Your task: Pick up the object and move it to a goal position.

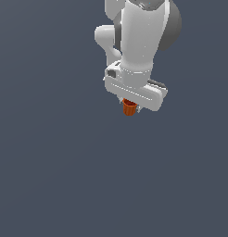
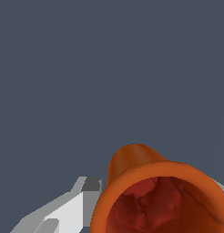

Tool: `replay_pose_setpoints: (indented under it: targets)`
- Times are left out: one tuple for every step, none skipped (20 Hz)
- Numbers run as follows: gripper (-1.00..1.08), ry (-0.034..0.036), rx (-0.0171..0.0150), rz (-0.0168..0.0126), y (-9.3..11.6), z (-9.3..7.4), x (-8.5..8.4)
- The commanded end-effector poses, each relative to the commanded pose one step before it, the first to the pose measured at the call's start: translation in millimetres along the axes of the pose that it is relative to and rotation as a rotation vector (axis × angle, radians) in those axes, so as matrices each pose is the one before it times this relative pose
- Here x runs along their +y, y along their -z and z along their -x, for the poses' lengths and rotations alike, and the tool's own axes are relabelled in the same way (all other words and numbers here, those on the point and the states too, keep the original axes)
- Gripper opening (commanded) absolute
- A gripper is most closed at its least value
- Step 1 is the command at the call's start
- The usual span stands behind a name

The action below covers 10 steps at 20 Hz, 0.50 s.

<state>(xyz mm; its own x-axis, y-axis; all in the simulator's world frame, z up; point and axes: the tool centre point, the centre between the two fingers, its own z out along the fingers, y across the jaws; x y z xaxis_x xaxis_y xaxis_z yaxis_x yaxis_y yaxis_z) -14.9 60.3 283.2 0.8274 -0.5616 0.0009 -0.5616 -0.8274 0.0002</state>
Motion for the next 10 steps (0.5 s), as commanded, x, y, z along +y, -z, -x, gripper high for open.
replay_pose_setpoints:
  targets:
    - [-1.00, -0.00098, -0.00026, 0.00064, 12.87, 6.77, -4.53]
    - [-1.00, 0.00000, 0.00000, 0.00000, 3.56, 1.84, -1.44]
    - [-1.00, 0.00000, 0.00000, 0.00000, 2.92, 1.49, -1.23]
    - [-1.00, 0.00000, 0.00000, 0.00000, 2.29, 1.13, -1.02]
    - [-1.00, 0.00000, 0.00000, 0.00000, 1.66, 0.78, -0.81]
    - [-1.00, 0.00000, 0.00000, 0.00000, 1.04, 0.42, -0.61]
    - [-1.00, 0.00037, -0.00034, -0.00048, 0.44, 0.11, -0.44]
    - [-1.00, 0.00000, 0.00000, 0.00000, -0.22, -0.29, -0.22]
    - [-1.00, 0.00000, 0.00000, 0.00000, -0.62, -0.49, -0.03]
    - [-1.00, 0.00000, 0.00000, 0.00000, -0.27, -0.19, 0.02]
